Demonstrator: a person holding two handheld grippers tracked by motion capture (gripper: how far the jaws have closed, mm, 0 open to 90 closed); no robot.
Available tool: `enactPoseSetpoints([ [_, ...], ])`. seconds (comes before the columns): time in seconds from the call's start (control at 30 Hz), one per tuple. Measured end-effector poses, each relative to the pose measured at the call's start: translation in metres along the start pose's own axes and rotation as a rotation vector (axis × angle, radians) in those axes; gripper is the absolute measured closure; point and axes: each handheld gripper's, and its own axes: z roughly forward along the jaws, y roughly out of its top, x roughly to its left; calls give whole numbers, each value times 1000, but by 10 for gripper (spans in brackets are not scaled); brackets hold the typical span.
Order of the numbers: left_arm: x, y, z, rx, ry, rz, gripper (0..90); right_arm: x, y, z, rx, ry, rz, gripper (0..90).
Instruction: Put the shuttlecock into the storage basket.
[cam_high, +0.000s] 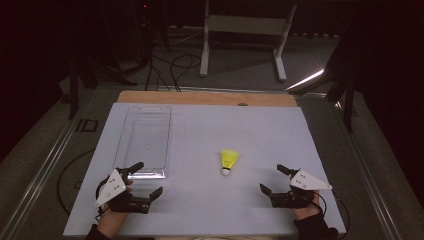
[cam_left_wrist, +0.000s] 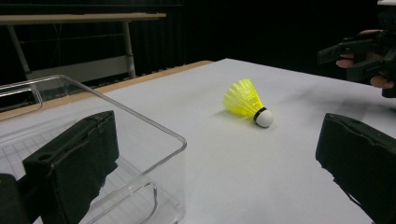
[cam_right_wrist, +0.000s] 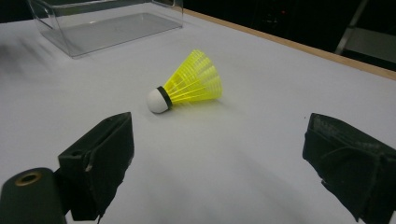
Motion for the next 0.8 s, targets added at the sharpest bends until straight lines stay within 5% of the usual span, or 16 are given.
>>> enactPoseSetpoints([
  [0.8,-3,1,2,17,-12,12,1,0,1,-1,-7,-1,10,91],
])
